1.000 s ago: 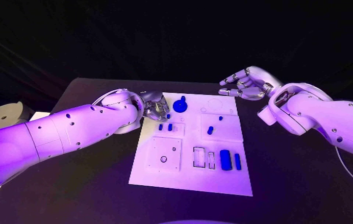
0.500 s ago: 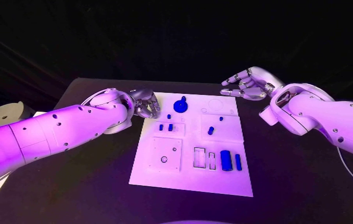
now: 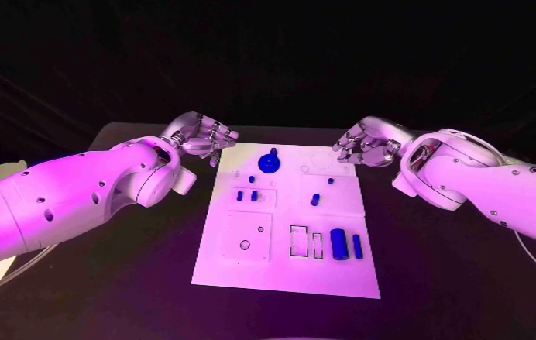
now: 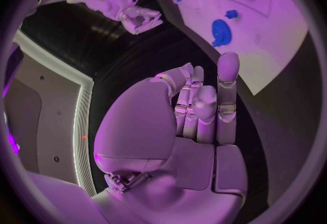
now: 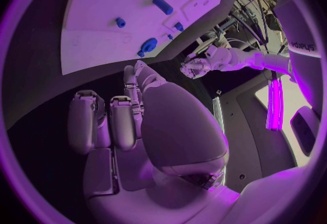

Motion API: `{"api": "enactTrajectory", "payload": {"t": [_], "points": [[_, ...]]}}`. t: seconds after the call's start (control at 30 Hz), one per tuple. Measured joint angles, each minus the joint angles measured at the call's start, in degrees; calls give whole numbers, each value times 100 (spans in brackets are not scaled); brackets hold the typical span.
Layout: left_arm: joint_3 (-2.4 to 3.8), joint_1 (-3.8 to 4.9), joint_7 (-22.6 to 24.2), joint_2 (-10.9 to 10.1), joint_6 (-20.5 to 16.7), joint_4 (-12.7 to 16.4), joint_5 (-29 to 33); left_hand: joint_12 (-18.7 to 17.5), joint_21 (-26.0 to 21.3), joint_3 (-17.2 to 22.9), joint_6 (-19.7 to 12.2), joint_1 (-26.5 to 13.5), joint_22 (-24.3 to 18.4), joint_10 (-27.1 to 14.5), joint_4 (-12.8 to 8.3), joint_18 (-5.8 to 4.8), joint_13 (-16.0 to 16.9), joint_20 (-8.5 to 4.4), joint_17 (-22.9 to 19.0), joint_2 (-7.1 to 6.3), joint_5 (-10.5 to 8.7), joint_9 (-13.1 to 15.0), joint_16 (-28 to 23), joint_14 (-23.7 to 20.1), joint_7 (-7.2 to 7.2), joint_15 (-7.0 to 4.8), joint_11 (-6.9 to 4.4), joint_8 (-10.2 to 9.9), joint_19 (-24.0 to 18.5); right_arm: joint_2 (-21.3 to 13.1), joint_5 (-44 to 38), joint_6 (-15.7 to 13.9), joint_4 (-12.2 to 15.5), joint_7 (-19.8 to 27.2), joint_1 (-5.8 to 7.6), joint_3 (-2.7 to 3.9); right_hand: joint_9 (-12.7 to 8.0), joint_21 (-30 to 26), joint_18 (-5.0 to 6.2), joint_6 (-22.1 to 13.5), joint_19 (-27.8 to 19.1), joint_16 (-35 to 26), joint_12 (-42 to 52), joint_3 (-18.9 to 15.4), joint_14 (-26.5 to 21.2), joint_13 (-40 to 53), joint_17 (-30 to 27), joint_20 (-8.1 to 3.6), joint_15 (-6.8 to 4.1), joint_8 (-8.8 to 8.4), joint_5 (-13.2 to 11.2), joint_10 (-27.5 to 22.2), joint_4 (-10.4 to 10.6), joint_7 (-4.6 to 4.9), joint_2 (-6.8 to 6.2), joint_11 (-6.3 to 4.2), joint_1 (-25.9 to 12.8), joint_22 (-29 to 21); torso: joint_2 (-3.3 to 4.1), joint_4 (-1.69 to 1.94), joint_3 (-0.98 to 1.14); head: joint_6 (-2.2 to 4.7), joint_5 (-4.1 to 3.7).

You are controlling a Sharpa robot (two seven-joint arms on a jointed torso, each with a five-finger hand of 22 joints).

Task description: Assemble the parts on the task board

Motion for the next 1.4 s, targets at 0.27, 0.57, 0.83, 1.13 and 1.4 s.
{"api": "enactTrajectory", "payload": {"t": [0.27, 0.57, 0.83, 1.13, 1.4], "points": [[-48, -9, 750, -175, 38, 371, 2387, 104, -388, -35, 21, -70, -281, -30, 34, 91, 32, -19, -271, 27, 0, 0, -135, -122, -22, -21, -11, 0, -122, 147, -1465, 317, 75, -448, -125, -6, 0, -69, 0, 105, 20, -92, -298, 503, -4, -773, -61, 20, 22, -73, -223, 100, 33, -7, -241, 41, -241, -68, -1, 4, -6, 34, -115], [-82, -19, 1004, -220, 144, 613, 3228, 150, -571, -52, 21, -70, -419, -51, 17, 91, 38, -20, -418, 27, 0, 1, -217, -183, -23, -24, -31, 0, -163, 395, -2147, 546, -60, -666, -305, -18, -13, -93, 0, 105, 20, -97, -297, 797, -9, -1204, -70, 19, 32, -99, -256, 121, -10, -8, -381, 61, -381, -94, 3, 13, -5, 40, -147], [-85, -21, 1062, -224, 186, 660, 3412, 193, -617, -70, -38, -70, -461, -127, -6, 91, 43, 0, -547, 27, 0, -3, -290, -243, -7, -16, -16, 0, -184, 530, -2355, 644, -173, -737, -359, -26, -16, -124, 0, 70, 20, -115, -297, 904, -10, -1358, -89, 19, 32, -99, -277, 77, -22, -4, -434, 61, -434, -145, 4, 17, 0, 34, -137], [-86, -22, 1067, -223, 207, 677, 3489, 223, -665, -83, -93, -70, -495, -193, -77, 91, 42, 21, -684, 27, 0, -11, -360, -315, 10, 10, 9, 0, -204, 591, -2455, 696, -240, -749, -369, -29, -15, -124, 0, 63, 20, -137, -297, 992, -10, -1433, -102, 19, 32, -99, -277, 77, -45, -11, -434, 61, -434, -145, 4, 15, -2, 23, -131], [-86, -22, 1063, -220, 207, 694, 3510, 235, -665, -77, -105, -70, -500, -201, -84, 90, 47, 21, -703, 27, 0, -10, -363, -315, 21, 10, 17, 0, -204, 644, -2489, 757, -297, -749, -383, -34, 10, -124, 0, 170, 23, -160, -289, 1173, -10, -1559, -104, 16, 31, -99, -277, 194, -133, -42, -404, 29, -464, -132, 3, 15, -2, 6, -124]]}}
